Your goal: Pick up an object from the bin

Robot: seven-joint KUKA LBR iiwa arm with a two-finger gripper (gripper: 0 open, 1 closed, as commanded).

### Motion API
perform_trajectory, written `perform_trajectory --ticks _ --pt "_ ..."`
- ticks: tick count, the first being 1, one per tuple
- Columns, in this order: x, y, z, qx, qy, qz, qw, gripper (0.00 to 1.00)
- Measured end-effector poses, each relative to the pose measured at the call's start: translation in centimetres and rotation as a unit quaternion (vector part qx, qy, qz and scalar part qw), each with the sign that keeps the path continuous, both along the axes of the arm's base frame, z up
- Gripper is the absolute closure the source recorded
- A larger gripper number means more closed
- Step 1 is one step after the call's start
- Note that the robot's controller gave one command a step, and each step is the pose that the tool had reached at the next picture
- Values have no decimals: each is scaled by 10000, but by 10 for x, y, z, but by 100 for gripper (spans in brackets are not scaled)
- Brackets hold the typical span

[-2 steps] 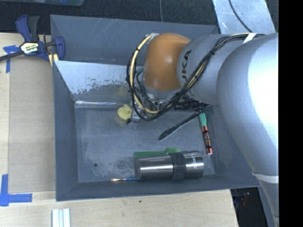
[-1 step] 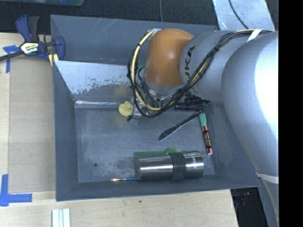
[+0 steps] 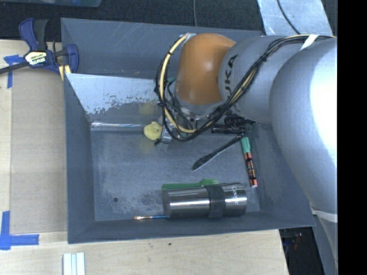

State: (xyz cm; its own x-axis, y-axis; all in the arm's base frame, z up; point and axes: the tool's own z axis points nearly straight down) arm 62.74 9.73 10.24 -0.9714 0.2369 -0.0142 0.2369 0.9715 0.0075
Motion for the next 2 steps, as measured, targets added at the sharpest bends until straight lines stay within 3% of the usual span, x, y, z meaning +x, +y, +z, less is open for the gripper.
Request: perform_trajectory --ticks 2 --pt "0 -1 28 1 2 -6 10000 100"
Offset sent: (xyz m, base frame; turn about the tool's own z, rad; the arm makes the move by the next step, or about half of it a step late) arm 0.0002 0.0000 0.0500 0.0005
